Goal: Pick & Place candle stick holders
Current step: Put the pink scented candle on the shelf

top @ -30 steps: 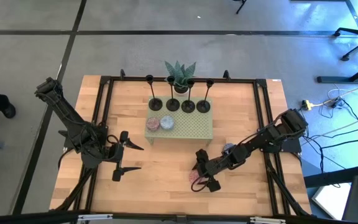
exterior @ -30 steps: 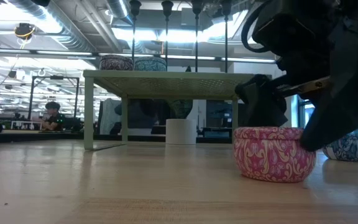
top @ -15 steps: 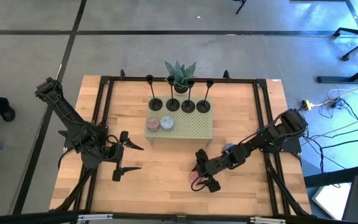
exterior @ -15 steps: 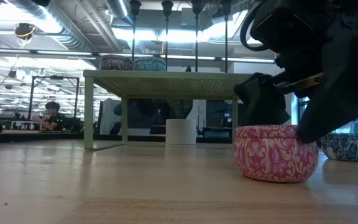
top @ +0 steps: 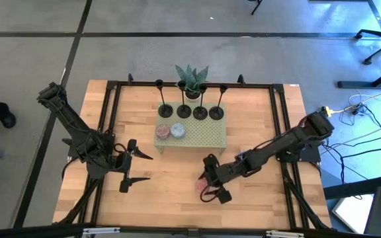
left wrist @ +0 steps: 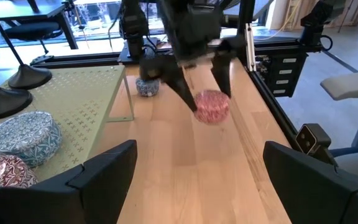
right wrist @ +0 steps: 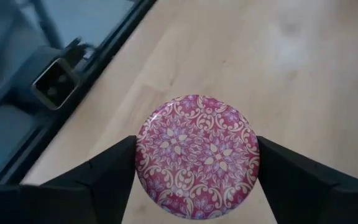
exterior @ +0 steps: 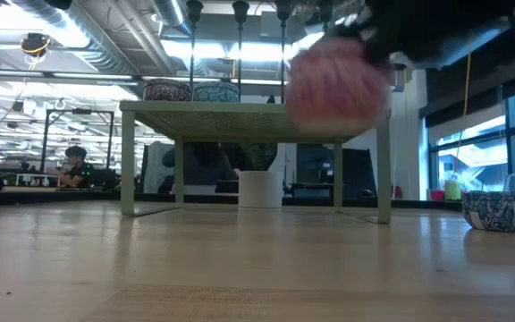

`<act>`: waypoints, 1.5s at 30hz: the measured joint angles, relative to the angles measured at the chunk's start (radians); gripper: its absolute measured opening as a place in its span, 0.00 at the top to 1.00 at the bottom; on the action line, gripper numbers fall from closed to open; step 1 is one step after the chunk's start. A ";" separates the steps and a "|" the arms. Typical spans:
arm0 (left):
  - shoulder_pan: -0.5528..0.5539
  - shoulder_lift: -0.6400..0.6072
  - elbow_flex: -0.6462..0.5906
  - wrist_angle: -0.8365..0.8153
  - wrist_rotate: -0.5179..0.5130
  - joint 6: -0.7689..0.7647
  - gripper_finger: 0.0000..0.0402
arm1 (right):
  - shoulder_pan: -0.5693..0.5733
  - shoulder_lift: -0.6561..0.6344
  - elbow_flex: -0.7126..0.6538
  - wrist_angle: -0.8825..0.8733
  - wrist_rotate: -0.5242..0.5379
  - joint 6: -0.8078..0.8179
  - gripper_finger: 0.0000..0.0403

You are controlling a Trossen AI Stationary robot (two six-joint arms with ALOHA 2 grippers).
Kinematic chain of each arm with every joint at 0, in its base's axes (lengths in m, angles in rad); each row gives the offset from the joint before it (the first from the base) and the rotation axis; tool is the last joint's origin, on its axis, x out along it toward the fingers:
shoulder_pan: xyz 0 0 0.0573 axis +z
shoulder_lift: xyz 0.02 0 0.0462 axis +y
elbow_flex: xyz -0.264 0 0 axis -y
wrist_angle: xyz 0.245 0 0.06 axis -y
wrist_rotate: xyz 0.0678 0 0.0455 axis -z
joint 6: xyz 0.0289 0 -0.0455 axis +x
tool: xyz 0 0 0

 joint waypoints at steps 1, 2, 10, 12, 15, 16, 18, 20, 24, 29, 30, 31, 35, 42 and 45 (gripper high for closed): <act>0.000 0.000 0.000 -0.002 0.000 0.000 0.14 | -0.005 -0.015 0.028 -0.053 0.026 -0.016 0.26; 0.000 0.000 0.000 -0.002 0.000 0.000 0.14 | -0.011 -0.029 0.055 -0.111 0.058 -0.040 0.26; 0.000 0.000 0.000 -0.002 0.000 0.024 0.14 | -0.082 -0.081 0.166 -0.250 0.421 -0.189 0.25; 0.000 0.000 0.000 -0.002 0.000 0.034 0.14 | -0.115 -0.081 0.169 -0.253 0.478 -0.182 0.25; 0.000 0.000 0.000 -0.001 -0.002 0.034 0.14 | -0.170 -0.081 0.169 -0.253 0.554 -0.126 0.25; 0.000 0.000 0.000 -0.001 -0.002 0.034 0.13 | -0.190 -0.080 0.169 -0.253 0.568 -0.102 0.25; 0.000 0.000 0.000 -0.001 -0.002 0.034 0.13 | -0.229 -0.076 0.169 -0.253 0.569 -0.066 0.25; 0.000 0.000 0.000 -0.001 -0.002 0.034 0.13 | -0.262 -0.076 0.169 -0.243 0.549 -0.048 0.25; 0.000 0.000 0.000 -0.001 -0.002 0.034 0.13 | -0.304 -0.076 0.169 -0.227 0.428 -0.048 0.25; 0.000 0.000 0.000 -0.001 -0.002 0.034 0.13 | -0.328 -0.076 0.169 -0.257 0.350 -0.063 0.25; 0.000 0.000 0.000 -0.001 -0.002 0.034 0.13 | -0.330 -0.076 0.169 -0.261 0.342 -0.070 0.25; 0.000 0.000 0.000 -0.001 -0.002 0.034 0.13 | -0.330 -0.076 0.169 -0.266 0.340 -0.075 0.25; 0.000 0.000 0.000 -0.001 -0.002 0.034 0.13 | -0.329 -0.076 0.171 -0.280 0.340 -0.082 0.25; 0.000 0.000 0.000 -0.001 -0.001 0.034 0.13 | -0.329 -0.076 0.171 -0.283 0.337 -0.082 0.20; 0.000 0.000 0.000 -0.001 -0.001 0.034 0.13 | -0.329 -0.075 0.169 -0.297 0.335 -0.085 0.17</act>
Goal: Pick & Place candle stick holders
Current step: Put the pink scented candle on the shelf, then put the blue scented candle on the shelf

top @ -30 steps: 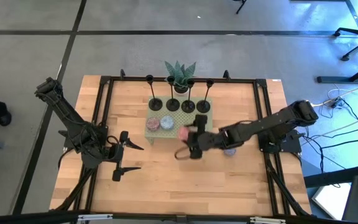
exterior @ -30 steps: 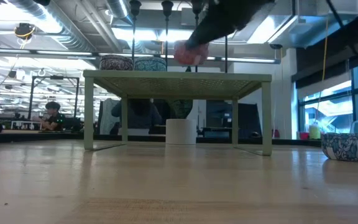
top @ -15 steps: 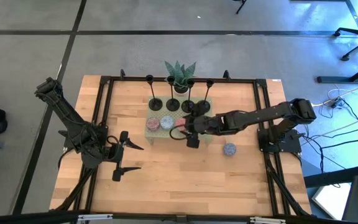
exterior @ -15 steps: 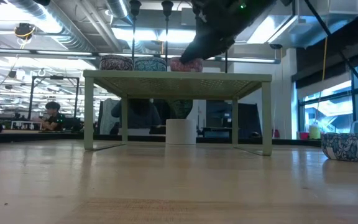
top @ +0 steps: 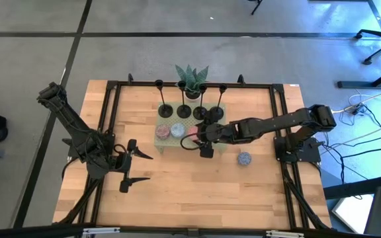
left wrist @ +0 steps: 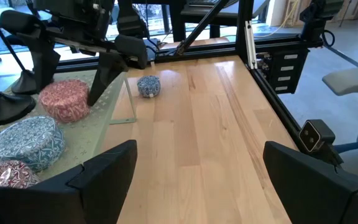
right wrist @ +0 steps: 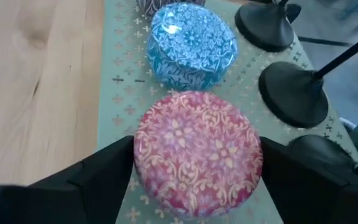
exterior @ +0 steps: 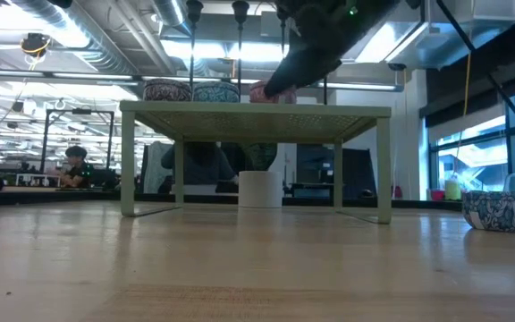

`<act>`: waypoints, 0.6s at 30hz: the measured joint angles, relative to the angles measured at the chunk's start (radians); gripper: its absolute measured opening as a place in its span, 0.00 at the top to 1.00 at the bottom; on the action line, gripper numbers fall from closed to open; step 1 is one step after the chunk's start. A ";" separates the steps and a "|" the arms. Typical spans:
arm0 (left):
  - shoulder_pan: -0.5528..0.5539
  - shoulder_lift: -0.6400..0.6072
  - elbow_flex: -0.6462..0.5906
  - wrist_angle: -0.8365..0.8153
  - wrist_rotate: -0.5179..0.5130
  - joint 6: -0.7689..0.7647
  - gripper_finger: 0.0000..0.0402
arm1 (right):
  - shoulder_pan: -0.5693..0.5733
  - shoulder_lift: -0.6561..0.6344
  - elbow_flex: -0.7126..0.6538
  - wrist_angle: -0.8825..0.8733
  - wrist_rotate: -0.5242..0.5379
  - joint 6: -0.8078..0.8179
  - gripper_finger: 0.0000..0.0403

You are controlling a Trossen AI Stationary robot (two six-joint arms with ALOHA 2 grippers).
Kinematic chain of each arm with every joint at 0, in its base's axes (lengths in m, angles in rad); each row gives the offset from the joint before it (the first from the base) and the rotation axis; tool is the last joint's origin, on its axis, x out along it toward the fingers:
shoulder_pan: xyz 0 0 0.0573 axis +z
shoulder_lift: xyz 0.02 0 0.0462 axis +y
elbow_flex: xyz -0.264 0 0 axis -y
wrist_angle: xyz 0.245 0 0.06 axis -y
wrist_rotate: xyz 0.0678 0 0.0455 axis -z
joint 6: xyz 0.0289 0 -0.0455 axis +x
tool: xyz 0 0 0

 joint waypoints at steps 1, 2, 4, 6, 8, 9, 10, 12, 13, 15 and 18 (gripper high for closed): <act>0.000 0.000 0.000 0.000 0.000 0.000 0.13 | 0.000 0.000 0.000 0.002 0.008 -0.006 0.16; 0.000 0.000 0.000 0.000 0.000 0.000 0.13 | 0.000 0.000 0.000 0.007 0.015 -0.015 0.15; 0.000 0.000 0.000 0.000 0.000 0.000 0.13 | 0.000 -0.001 0.000 0.007 0.025 -0.034 0.14; 0.000 0.000 0.000 0.000 0.000 0.000 0.13 | 0.003 -0.004 0.001 0.007 0.033 -0.050 0.14; 0.000 0.000 0.000 0.000 0.000 0.000 0.13 | 0.007 -0.007 0.014 -0.003 0.035 -0.058 0.14; 0.000 0.000 0.000 0.000 0.001 0.000 0.13 | 0.010 -0.010 0.025 -0.016 0.036 -0.061 0.14; 0.000 0.000 0.000 0.000 0.001 0.000 0.13 | 0.014 -0.013 0.039 -0.027 0.035 -0.063 0.14; 0.000 0.000 0.000 0.000 0.001 -0.001 0.13 | 0.025 -0.016 0.072 -0.069 0.036 -0.066 0.14; 0.000 0.000 0.000 0.000 0.001 -0.007 0.13 | 0.031 -0.017 0.090 -0.110 0.036 -0.066 0.14; 0.000 0.000 0.000 0.001 0.001 -0.009 0.13 | 0.048 -0.018 0.137 -0.199 0.028 -0.051 0.14; 0.000 0.000 0.000 0.003 0.000 -0.008 0.13 | 0.082 -0.018 0.223 -0.401 -0.091 -0.036 0.14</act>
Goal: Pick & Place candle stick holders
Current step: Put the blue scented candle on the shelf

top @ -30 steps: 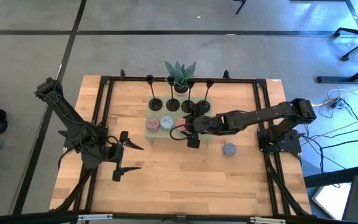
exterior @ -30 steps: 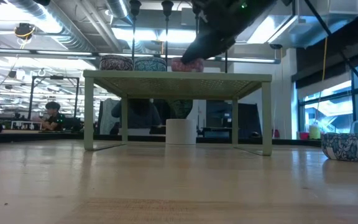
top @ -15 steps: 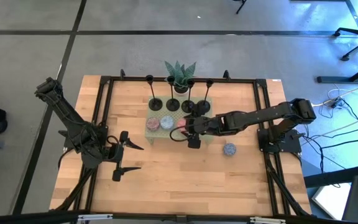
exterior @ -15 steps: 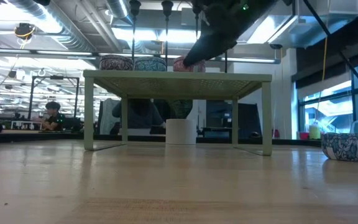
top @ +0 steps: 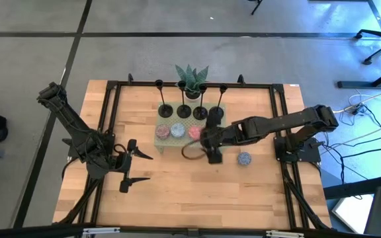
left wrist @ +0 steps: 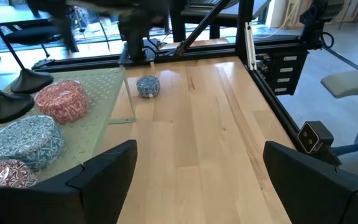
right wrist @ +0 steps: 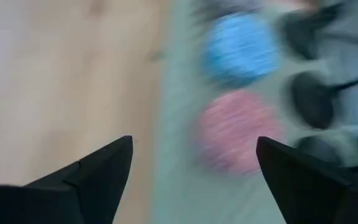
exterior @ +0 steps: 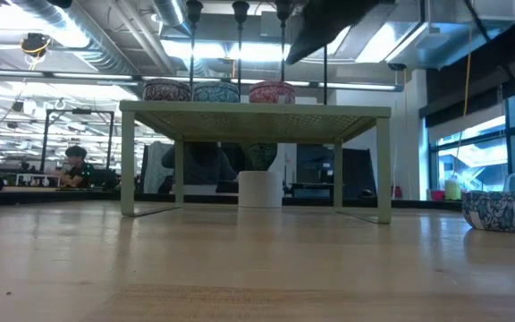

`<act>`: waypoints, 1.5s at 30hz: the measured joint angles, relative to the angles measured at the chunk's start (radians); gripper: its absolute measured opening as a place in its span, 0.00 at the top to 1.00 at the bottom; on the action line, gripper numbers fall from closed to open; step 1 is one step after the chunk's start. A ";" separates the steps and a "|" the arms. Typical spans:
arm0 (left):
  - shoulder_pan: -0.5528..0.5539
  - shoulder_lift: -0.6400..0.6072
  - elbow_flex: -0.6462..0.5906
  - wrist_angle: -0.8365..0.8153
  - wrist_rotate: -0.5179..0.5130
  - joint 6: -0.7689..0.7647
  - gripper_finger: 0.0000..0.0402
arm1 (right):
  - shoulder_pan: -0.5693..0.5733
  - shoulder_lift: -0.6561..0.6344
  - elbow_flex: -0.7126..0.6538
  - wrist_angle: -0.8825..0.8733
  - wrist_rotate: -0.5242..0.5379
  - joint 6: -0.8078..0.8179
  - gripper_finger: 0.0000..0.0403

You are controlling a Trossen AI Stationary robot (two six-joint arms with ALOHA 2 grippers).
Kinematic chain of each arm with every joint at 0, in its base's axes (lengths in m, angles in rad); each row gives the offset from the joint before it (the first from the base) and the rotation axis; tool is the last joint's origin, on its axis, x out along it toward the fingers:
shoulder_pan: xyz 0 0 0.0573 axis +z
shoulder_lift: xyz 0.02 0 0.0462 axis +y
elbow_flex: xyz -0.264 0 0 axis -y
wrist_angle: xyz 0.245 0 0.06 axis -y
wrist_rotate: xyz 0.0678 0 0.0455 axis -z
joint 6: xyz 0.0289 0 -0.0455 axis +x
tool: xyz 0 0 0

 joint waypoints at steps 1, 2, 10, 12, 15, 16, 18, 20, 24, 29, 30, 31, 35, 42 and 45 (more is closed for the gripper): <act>0.000 0.000 0.000 0.003 -0.001 0.000 0.13 | 0.014 0.000 0.030 -0.059 -0.034 0.012 0.14; 0.000 0.000 0.000 0.006 -0.001 0.000 0.13 | 0.029 0.000 0.060 -0.116 -0.057 0.027 0.14; 0.000 0.000 0.000 0.026 -0.111 0.000 0.13 | 0.145 -0.002 0.263 -0.703 -0.077 0.283 0.14; 0.000 0.000 0.000 0.042 -0.142 0.000 0.13 | 0.168 -0.002 0.262 -0.846 -0.093 0.392 0.14; 0.000 0.000 0.000 0.069 -0.155 0.000 0.13 | 0.191 -0.013 0.187 -0.909 -0.198 0.496 0.14; 0.000 0.000 0.000 0.076 -0.156 0.000 0.13 | 0.197 -0.024 0.140 -0.876 -0.254 0.495 0.14; 0.000 0.000 0.000 0.092 -0.156 0.000 0.13 | 0.206 -0.045 0.042 -0.791 -0.351 0.492 0.14; 0.000 0.000 -0.001 0.100 -0.156 0.000 0.13 | 0.217 -0.054 -0.063 -0.744 -0.409 0.521 0.14; 0.000 0.000 -0.001 0.115 -0.139 0.000 0.13 | 0.227 -0.057 -0.230 -0.747 -0.416 0.608 0.14; 0.000 0.000 -0.001 0.114 -0.133 0.000 0.13 | 0.227 -0.056 -0.359 -0.590 -0.400 0.651 0.14; 0.000 0.000 -0.001 0.115 -0.133 0.000 0.13 | 0.227 -0.056 -0.369 -0.563 -0.400 0.653 0.14; 0.000 0.000 -0.001 0.115 -0.133 0.000 0.13 | 0.227 -0.056 -0.375 -0.541 -0.398 0.652 0.14; 0.000 0.000 -0.001 0.114 -0.133 0.000 0.13 | 0.228 -0.056 -0.377 -0.476 -0.358 0.605 0.14; 0.000 0.000 -0.001 0.116 -0.133 0.010 0.14 | 0.214 -0.056 -0.377 -0.448 -0.241 0.599 0.14; 0.000 0.000 -0.001 0.116 -0.132 0.010 0.14 | 0.199 -0.056 -0.383 -0.407 -0.240 0.612 0.14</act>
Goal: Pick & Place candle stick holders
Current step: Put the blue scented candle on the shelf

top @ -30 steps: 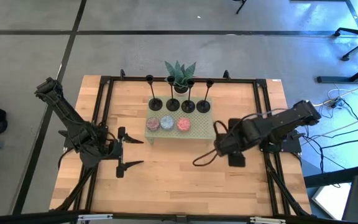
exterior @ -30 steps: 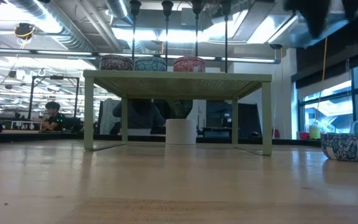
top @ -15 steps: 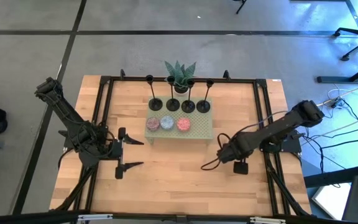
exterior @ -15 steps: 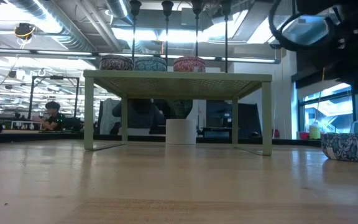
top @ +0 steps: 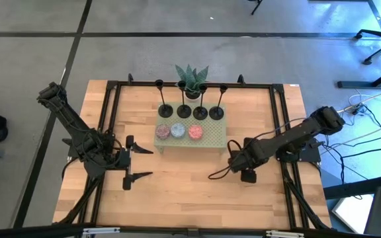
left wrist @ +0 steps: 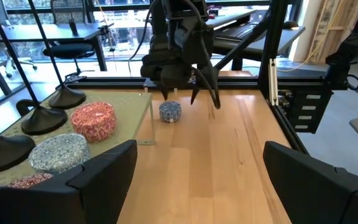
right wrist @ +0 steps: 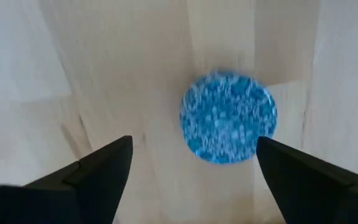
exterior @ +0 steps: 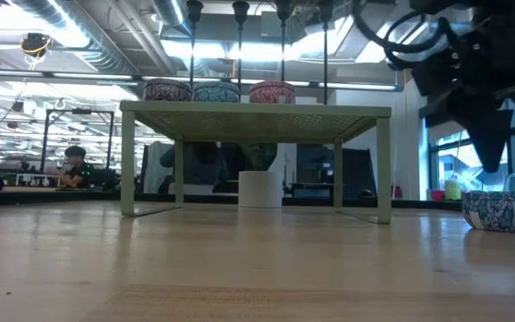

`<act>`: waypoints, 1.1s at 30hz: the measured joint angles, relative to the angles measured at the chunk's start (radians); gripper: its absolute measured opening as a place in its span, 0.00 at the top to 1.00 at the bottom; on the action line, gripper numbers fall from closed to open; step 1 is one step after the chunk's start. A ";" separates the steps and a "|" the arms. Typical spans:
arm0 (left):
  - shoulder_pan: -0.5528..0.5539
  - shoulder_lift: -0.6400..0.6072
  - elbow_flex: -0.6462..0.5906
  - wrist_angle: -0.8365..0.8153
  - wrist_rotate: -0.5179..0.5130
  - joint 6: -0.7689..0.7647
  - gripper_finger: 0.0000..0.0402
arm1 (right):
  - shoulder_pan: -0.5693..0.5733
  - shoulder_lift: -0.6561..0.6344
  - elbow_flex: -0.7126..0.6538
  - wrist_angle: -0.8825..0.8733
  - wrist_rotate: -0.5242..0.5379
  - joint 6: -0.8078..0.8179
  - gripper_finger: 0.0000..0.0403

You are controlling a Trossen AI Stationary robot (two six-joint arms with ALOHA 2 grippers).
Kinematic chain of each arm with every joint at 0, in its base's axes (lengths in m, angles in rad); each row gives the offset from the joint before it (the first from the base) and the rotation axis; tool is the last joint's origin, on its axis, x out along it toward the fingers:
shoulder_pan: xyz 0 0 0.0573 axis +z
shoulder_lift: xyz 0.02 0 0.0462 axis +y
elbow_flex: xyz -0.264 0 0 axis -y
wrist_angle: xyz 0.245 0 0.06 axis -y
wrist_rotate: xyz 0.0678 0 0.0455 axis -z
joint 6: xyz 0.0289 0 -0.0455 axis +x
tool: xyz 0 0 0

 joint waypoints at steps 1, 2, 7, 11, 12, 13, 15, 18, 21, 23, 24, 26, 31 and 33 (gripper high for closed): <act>0.000 0.000 0.000 0.000 0.000 0.000 0.14 | -0.004 0.000 -0.006 0.015 0.001 -0.001 0.14; 0.000 0.000 0.000 0.000 0.000 0.000 0.14 | -0.009 0.000 -0.012 0.024 0.001 -0.004 0.14; 0.000 0.000 0.000 0.000 0.002 0.000 0.14 | -0.036 0.000 -0.073 0.064 0.003 -0.016 0.14; 0.000 0.000 0.000 0.000 0.002 0.000 0.14 | -0.047 0.000 -0.114 0.064 0.008 -0.017 0.14; 0.000 0.000 0.000 0.000 0.002 0.000 0.14 | -0.048 0.000 -0.119 0.064 0.008 -0.017 0.14; 0.000 0.000 0.000 0.000 0.002 0.000 0.14 | -0.049 0.000 -0.122 0.065 0.007 -0.016 0.14; 0.000 0.000 0.000 0.000 0.002 0.000 0.14 | -0.049 0.000 -0.126 0.080 -0.031 -0.020 0.14; 0.000 0.000 0.000 0.000 0.002 0.000 0.14 | -0.048 0.000 -0.127 0.119 -0.094 -0.020 0.14; 0.000 0.000 0.000 0.000 0.002 0.000 0.14 | -0.042 0.000 -0.127 0.154 -0.118 -0.011 0.14; 0.000 0.000 0.000 0.000 0.002 0.000 0.14 | -0.041 0.000 -0.127 0.159 -0.114 -0.009 0.14; 0.000 0.000 0.000 0.000 0.002 -0.001 0.14 | -0.041 0.000 -0.127 0.153 -0.110 -0.008 0.14; 0.000 0.000 0.000 0.000 0.002 -0.001 0.14 | -0.042 0.000 -0.127 0.132 -0.106 -0.008 0.14; 0.000 0.000 0.000 0.000 0.002 -0.001 0.14 | -0.042 0.000 -0.127 0.120 0.010 -0.009 0.14; 0.000 0.000 0.000 0.000 0.002 -0.001 0.14 | -0.047 0.000 -0.127 0.140 0.018 -0.020 0.14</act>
